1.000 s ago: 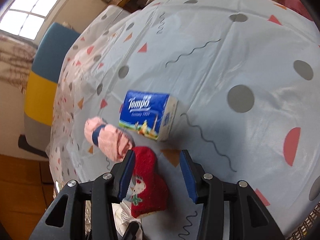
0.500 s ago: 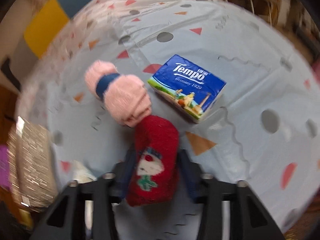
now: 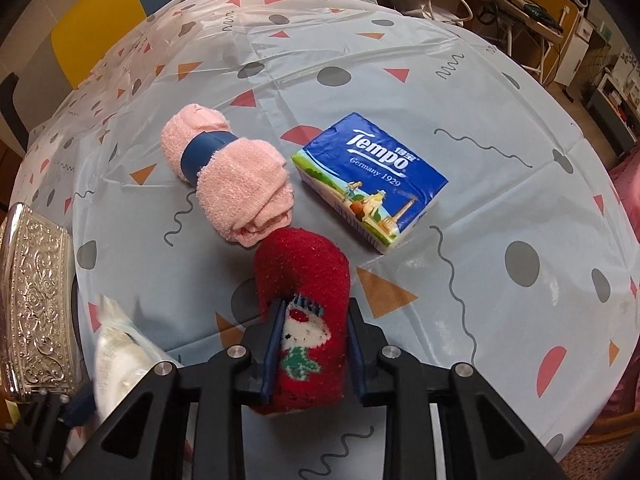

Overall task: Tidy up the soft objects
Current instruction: 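Grasp the white snack bag with the left gripper while the right grasps the red sock, then carry the snack bag into the gold tray and open the left gripper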

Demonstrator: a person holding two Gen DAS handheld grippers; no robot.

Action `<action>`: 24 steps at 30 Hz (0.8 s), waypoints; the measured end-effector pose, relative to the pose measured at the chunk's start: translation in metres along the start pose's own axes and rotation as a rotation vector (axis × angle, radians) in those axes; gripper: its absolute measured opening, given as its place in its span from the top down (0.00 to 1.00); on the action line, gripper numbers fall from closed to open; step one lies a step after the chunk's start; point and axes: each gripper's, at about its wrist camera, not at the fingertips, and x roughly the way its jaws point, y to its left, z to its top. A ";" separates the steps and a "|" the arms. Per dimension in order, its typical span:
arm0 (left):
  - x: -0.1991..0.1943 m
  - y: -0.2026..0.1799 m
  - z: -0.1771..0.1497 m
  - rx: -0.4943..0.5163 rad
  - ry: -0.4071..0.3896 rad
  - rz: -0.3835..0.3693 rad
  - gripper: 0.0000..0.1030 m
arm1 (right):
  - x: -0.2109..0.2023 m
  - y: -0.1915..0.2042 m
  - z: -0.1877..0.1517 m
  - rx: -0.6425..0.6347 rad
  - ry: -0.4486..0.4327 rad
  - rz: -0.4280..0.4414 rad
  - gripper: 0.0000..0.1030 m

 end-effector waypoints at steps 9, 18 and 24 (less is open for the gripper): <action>-0.044 0.028 0.059 -0.099 -0.106 -0.008 0.48 | 0.002 0.011 0.001 -0.065 -0.008 -0.045 0.72; -0.114 0.104 0.085 -0.218 -0.260 0.128 0.48 | 0.002 0.027 -0.007 -0.125 -0.031 -0.086 0.71; -0.142 0.131 0.064 -0.257 -0.315 0.187 0.47 | 0.001 0.048 -0.017 -0.185 -0.054 -0.138 0.71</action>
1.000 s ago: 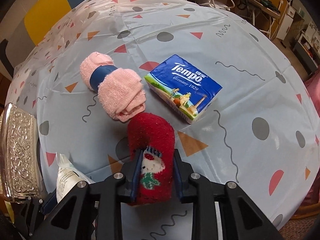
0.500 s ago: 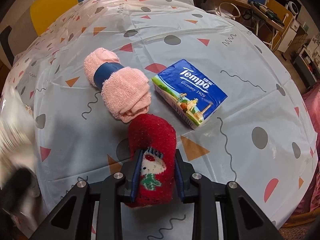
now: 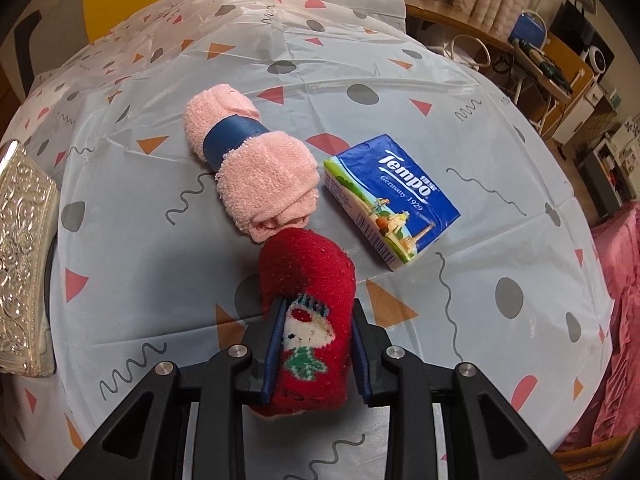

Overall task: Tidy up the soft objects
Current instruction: 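Carry the snack bag into the gold tray and open the left gripper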

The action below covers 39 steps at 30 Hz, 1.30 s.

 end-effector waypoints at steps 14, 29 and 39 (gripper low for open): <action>-0.070 0.055 -0.021 -0.045 -0.166 0.097 0.47 | -0.001 0.020 -0.006 -0.067 -0.035 -0.043 0.71; -0.116 0.136 -0.078 -0.161 -0.193 0.219 0.47 | -0.011 0.030 -0.017 -0.089 -0.059 -0.076 0.71; -0.111 0.197 -0.128 -0.264 -0.095 0.274 0.47 | -0.009 0.033 -0.018 -0.148 -0.085 -0.110 0.73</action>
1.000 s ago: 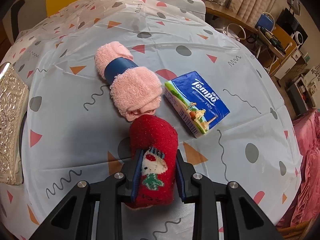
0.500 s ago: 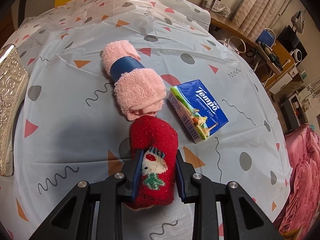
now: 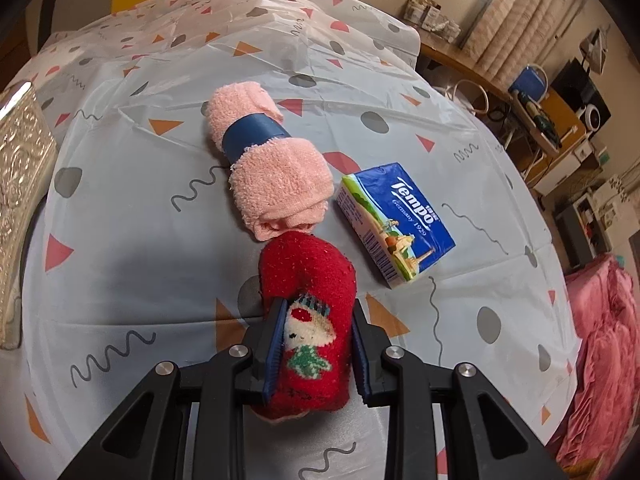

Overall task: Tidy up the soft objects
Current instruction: 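Carry the snack bag into the gold tray and open the left gripper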

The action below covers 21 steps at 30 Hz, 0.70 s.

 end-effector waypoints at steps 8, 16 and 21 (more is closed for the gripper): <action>-0.014 0.102 -0.045 -0.143 0.062 0.149 0.47 | -0.001 0.004 -0.001 -0.040 -0.007 -0.017 0.75; -0.015 0.130 -0.084 -0.270 0.167 0.129 0.47 | -0.002 0.009 -0.001 -0.064 -0.011 -0.038 0.76; 0.008 0.126 -0.064 -0.393 0.209 -0.006 0.47 | -0.002 0.010 -0.001 -0.067 -0.011 -0.043 0.76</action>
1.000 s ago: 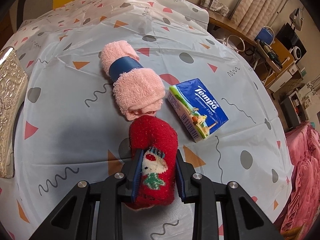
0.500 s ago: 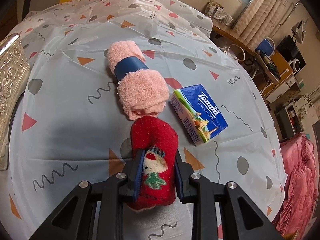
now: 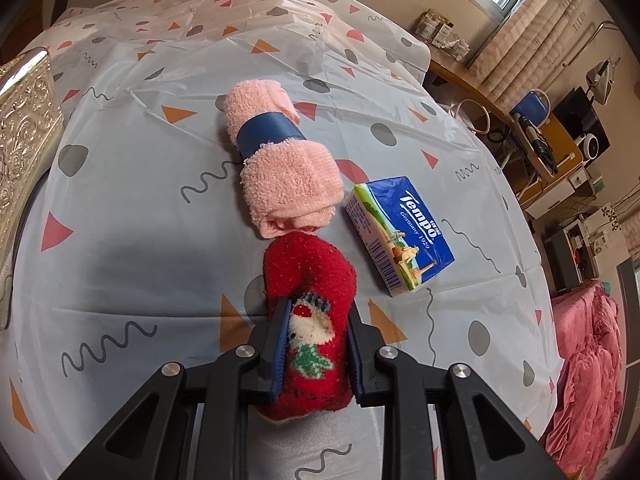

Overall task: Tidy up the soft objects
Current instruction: 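Carry the snack bag into the gold tray and open the left gripper, then pull the left gripper back from the gold tray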

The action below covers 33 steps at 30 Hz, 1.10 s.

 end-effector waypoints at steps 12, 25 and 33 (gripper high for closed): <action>0.066 -0.010 0.087 -0.181 -0.004 0.025 0.47 | 0.000 -0.001 0.001 0.001 0.002 0.004 0.76; 0.099 -0.003 0.094 -0.165 0.027 0.126 0.35 | 0.002 0.000 0.001 -0.015 0.002 -0.005 0.76; 0.055 -0.027 0.057 0.049 -0.106 0.222 0.35 | 0.001 0.001 0.001 -0.019 0.001 -0.008 0.76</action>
